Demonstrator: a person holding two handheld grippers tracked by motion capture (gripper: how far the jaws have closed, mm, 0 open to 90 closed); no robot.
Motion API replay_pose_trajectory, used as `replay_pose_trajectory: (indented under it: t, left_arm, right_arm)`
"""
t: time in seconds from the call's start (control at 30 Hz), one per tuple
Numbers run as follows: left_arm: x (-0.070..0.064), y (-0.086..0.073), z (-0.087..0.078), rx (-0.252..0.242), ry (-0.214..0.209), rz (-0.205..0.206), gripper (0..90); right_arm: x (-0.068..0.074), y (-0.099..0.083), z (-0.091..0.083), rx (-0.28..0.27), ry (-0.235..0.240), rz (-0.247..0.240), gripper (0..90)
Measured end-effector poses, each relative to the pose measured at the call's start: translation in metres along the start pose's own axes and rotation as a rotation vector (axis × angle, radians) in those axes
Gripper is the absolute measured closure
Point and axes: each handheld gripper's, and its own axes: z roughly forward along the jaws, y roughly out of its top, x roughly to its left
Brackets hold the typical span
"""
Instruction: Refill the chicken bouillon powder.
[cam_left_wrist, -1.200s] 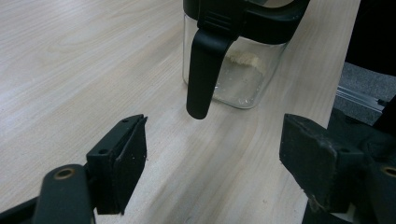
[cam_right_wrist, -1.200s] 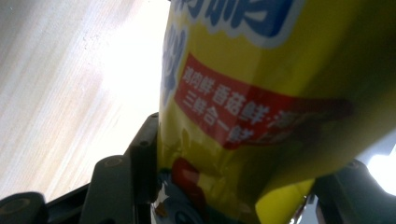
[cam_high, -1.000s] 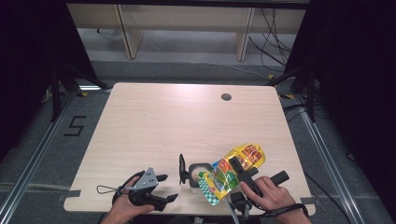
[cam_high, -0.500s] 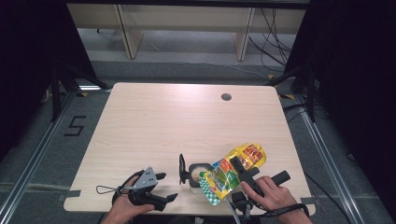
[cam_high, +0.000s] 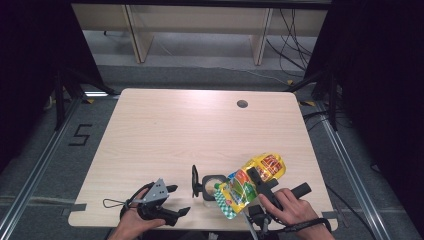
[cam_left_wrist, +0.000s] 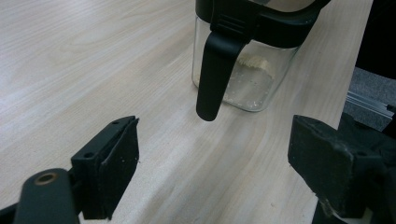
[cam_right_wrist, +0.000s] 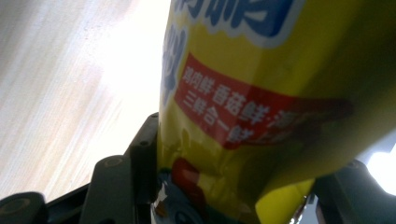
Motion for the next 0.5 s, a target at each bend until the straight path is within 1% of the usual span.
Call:
replay_pose_trajectory:
  t: [0.03, 0.07, 0.1, 0.13, 0.17, 0.23, 0.27, 0.3, 0.33, 0.43, 0.47, 0.5]
  left_arm:
    - [0.0006, 0.0001, -0.0003, -0.001, 0.002, 0.006, 16.2]
    - [0.0005, 0.0001, -0.0003, 0.0, 0.001, 0.003, 16.2]
    - [0.0015, 0.0004, -0.0004, 0.001, 0.0, 0.018, 16.2]
    - [0.0017, 0.0005, -0.0003, -0.001, -0.001, 0.022, 16.2]
    - [0.0006, 0.0002, -0.0001, -0.002, 0.003, 0.006, 16.2]
    - [-0.0001, 0.0002, 0.0, 0.0, 0.001, 0.001, 16.3]
    - [-0.0001, 0.0001, -0.0001, 0.001, 0.001, 0.002, 16.3]
    - [0.0004, 0.0003, -0.0004, 0.001, 0.003, 0.01, 16.2]
    - [0.0004, 0.0002, -0.0006, 0.003, 0.004, 0.006, 16.2]
    - [0.0006, 0.0001, -0.0006, 0.003, 0.004, 0.005, 16.2]
    - [0.0006, 0.0002, -0.0003, -0.001, 0.002, 0.006, 16.3]
    - [0.0003, 0.0, 0.0, 0.0, 0.001, 0.0, 16.2]
  right_arm:
    - [0.001, 0.0003, 0.0006, 0.002, 0.003, -0.005, 43.7]
    - [0.0018, 0.0002, 0.0009, -0.001, 0.009, -0.005, 43.7]
    - [0.0017, -0.0002, 0.0009, -0.004, 0.006, -0.002, 43.7]
    - [0.001, -0.0004, 0.0005, -0.002, 0.007, 0.006, 43.7]
    - [0.0029, 0.0, 0.0009, -0.015, -0.005, 0.039, 43.7]
    - [0.0021, 0.0002, -0.0005, -0.017, -0.004, 0.055, 43.7]
    - [-0.0002, 0.0007, -0.0002, -0.011, 0.005, 0.005, 43.7]
    - [0.0008, 0.0018, 0.0006, -0.007, 0.015, -0.008, 44.0]
    - [0.0019, 0.0016, 0.0007, -0.005, 0.013, 0.002, 44.1]
    - [0.0005, -0.0001, 0.0003, -0.005, 0.013, 0.0, 44.1]
    - [0.0028, -0.0001, 0.0007, -0.014, -0.003, 0.039, 44.1]
    - [0.0, -0.0011, 0.0002, -0.007, 0.002, 0.005, 44.1]
